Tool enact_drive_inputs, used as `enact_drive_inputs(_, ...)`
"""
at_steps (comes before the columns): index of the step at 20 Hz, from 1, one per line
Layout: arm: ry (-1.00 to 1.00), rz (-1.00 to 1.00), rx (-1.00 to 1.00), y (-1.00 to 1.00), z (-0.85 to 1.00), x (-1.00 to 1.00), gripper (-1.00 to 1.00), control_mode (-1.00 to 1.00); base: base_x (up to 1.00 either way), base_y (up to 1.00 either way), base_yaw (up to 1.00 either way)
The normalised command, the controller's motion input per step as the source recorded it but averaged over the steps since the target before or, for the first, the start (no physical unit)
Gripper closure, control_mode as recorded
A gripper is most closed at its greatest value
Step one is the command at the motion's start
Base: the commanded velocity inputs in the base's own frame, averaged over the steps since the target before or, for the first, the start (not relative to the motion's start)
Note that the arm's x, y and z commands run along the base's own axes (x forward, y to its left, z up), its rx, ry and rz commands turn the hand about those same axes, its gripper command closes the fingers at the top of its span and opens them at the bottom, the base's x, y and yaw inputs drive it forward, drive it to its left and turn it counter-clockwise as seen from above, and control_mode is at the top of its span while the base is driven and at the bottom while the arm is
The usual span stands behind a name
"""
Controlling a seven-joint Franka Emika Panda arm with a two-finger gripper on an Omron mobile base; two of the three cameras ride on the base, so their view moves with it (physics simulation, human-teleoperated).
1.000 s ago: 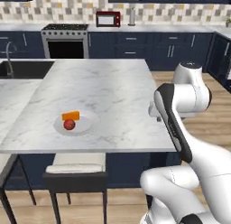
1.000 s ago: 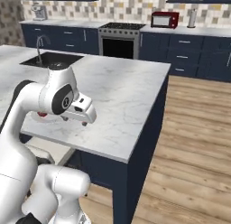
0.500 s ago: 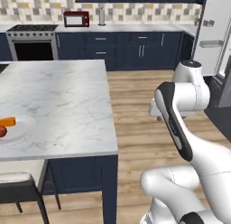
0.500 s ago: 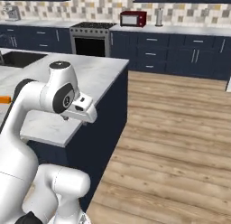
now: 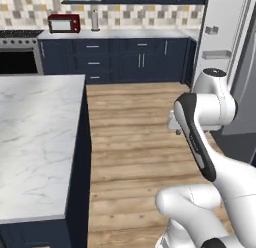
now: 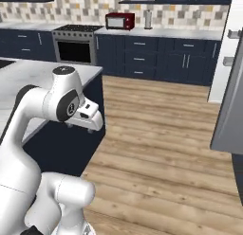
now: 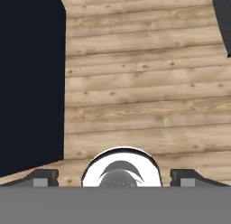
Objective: Take the cheese, shrimp, and onion from the fridge and place them on the plate on the dining counter to create an appetizer plate.
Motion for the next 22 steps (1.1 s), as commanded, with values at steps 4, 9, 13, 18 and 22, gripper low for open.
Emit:
enact_drive_inputs(4,0.0,0.0,0.0,0.0,0.0,0.0,-1.0,1.0,1.0,-0.62,0.0)
enact_drive_inputs(9,0.0,0.0,0.0,0.0,0.0,0.0,-1.0,1.0,1.0,-0.61,0.0)
enact_drive_inputs(13,0.0,0.0,0.0,0.0,0.0,0.0,-1.0,1.0,1.0,-0.47,-0.14)
enact_drive_inputs(18,0.0,0.0,0.0,0.0,0.0,0.0,-1.0,1.0,0.94,-0.17,-0.44)
enact_drive_inputs(22,0.0,0.0,0.0,0.0,0.0,0.0,-1.0,1.0,0.61,0.0,-0.66)
